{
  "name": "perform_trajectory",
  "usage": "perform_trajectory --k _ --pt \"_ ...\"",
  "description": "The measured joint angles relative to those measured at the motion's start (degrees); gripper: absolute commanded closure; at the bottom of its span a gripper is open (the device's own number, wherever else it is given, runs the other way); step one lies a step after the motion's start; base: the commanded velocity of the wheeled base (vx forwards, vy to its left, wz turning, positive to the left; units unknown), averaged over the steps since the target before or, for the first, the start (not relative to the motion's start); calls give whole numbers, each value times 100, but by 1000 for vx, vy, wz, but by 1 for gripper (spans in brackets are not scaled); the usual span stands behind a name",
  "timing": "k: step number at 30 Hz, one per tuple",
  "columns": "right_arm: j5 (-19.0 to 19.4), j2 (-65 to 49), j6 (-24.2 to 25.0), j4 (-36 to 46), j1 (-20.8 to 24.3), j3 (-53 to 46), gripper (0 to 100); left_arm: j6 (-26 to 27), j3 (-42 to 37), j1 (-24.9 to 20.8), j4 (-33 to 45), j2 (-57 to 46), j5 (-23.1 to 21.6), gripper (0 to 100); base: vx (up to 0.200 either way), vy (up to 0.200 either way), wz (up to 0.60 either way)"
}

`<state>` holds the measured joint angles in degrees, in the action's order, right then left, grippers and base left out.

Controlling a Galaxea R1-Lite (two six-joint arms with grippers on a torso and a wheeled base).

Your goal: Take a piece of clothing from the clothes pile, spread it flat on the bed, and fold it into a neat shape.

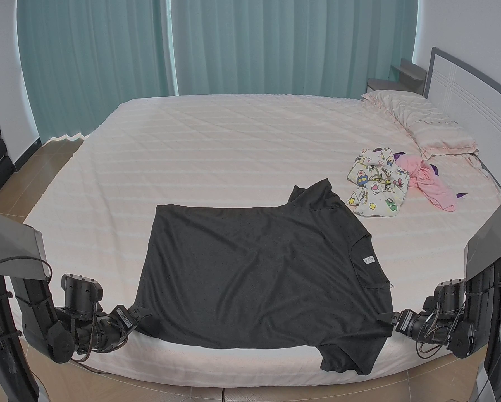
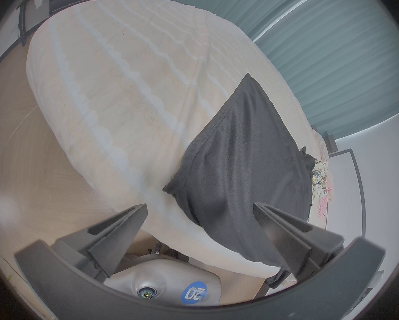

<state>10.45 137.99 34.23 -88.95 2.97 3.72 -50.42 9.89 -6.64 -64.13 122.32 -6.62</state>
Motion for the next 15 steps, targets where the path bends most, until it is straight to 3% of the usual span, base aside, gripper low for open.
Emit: perform_trajectory --k 10,11,15 --pt "6 -155 77 0 -11 30 0 285 354 -165 34 307 551 0 0 0 0" --pt "6 -166 79 0 -11 30 0 343 373 -182 33 354 652 100 0 0 0" --pt "6 -204 85 0 -11 30 0 461 499 -239 17 549 900 100 0 0 0"
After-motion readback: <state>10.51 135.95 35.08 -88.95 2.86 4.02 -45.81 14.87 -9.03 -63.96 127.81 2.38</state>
